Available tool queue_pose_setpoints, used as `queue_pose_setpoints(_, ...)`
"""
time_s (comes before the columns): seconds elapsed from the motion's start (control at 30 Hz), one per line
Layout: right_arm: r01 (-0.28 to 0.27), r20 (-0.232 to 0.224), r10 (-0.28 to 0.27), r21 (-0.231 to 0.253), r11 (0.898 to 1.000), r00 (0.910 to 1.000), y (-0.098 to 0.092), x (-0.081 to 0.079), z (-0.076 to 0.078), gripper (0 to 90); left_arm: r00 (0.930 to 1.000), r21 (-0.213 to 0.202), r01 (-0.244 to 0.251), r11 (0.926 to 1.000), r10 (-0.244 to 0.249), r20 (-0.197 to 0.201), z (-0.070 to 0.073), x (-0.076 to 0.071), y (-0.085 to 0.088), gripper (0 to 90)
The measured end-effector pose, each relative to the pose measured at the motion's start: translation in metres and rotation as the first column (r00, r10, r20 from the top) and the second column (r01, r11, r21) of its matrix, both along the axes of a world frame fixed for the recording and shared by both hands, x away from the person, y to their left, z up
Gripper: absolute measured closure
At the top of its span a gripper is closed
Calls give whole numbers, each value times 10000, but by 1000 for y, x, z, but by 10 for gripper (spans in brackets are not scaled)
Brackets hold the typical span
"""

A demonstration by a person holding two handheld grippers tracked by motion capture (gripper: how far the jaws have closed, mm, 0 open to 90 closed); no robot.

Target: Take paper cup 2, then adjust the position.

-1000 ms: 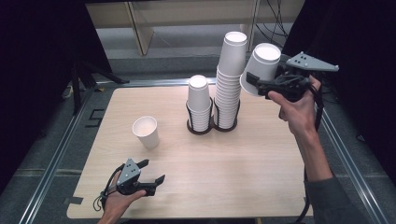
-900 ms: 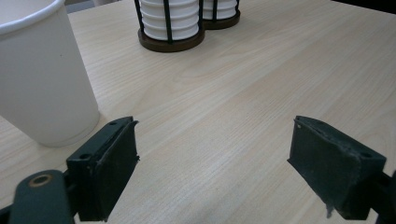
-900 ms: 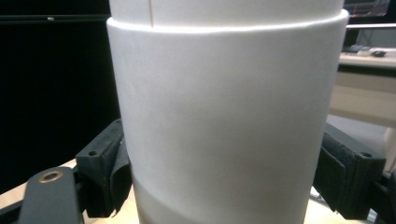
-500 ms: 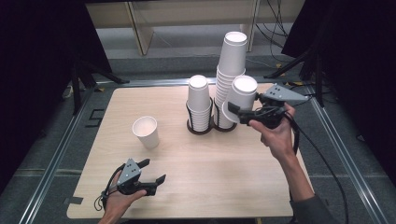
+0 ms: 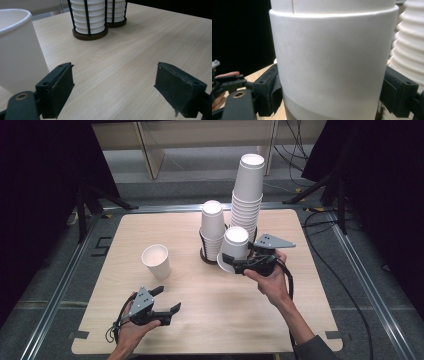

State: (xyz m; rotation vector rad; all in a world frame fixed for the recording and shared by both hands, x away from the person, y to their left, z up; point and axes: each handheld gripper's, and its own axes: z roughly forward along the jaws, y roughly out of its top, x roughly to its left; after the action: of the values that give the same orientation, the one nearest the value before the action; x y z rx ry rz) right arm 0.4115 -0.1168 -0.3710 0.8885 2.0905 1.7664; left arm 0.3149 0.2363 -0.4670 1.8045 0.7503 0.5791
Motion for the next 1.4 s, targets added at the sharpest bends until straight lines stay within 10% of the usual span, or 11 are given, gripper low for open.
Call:
queue_pose_setpoints(0.77, -1037, -772, 977, -771, 9916, 9922, 37, -18, -39, 175, 9995, -165, 215, 9996, -211, 240, 2, 7, -12, 146)
queue_pose_setpoints(1.4, -1947, -1028, 1899, -396, 9801, 9764, 69, -30, -45, 175, 9963, -684, 802, 9944, -779, 351, 5, 1, -25, 146)
